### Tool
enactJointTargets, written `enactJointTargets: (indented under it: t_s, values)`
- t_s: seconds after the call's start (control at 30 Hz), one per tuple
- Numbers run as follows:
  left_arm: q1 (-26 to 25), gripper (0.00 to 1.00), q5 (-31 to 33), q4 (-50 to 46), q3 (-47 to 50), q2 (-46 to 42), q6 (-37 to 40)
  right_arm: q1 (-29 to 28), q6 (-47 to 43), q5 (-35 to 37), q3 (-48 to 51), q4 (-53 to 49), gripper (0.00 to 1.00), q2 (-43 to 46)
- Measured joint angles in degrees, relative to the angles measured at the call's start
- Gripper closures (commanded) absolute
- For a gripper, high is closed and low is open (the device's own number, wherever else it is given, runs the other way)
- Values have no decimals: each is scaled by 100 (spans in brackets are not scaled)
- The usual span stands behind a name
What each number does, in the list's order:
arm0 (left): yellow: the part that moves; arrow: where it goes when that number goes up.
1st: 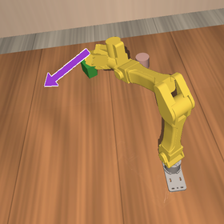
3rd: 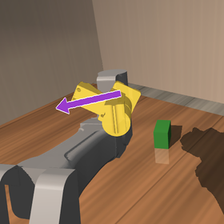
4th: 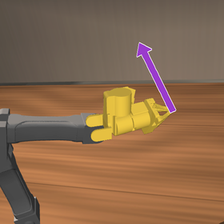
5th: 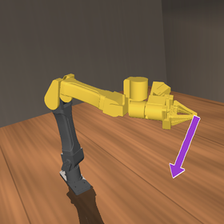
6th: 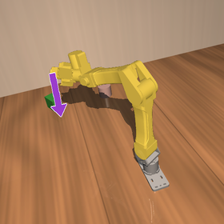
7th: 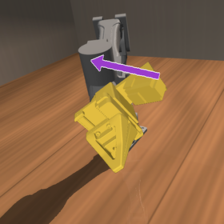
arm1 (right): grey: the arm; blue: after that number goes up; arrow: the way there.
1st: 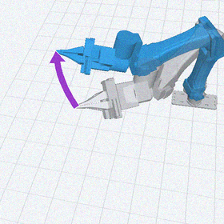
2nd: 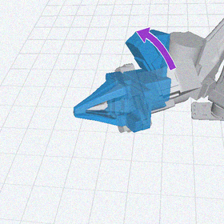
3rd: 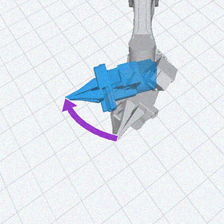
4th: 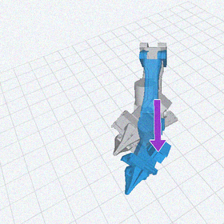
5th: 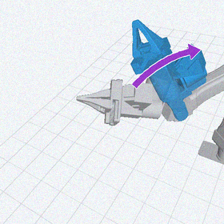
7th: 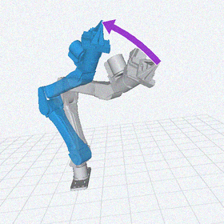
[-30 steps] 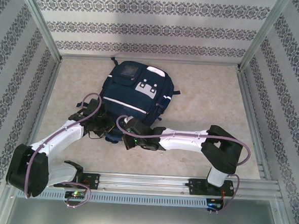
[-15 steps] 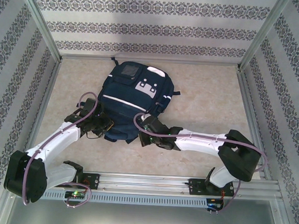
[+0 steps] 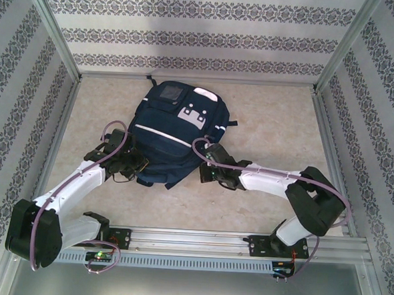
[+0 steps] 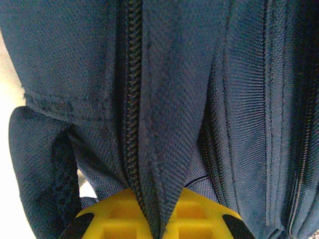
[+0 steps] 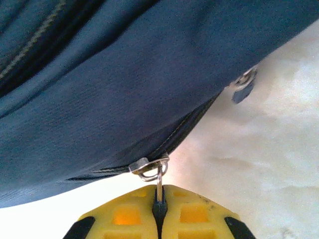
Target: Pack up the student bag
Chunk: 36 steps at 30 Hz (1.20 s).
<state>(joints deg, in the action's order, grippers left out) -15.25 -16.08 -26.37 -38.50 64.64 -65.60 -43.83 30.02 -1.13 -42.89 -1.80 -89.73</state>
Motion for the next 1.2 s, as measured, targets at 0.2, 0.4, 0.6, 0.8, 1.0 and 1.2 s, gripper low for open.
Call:
enactJointTargets:
  t_s: [0.2, 0.4, 0.6, 0.8, 1.0, 1.2]
  values:
    - [28, 99, 2, -4, 0, 0, 26, 293, 0, -142, 0, 138, 100, -164]
    - [37, 99, -4, 0, 0, 22, 31, 435, 4, -243, 2, 223, 94, -236]
    - [37, 99, -24, 31, 28, 142, 48, 474, 136, -212, 0, 208, 64, -315]
    - [37, 99, -31, 48, 28, 153, 96, 313, 74, -146, 398, -98, 45, 966]
    - [-122, 99, -22, 76, -22, 308, 175, 306, -4, 356, 527, -942, 42, 3453]
    - [-1106, 99, 286, 170, -232, 485, 79, 688, 2, 892, 527, -1615, 46, 4409]
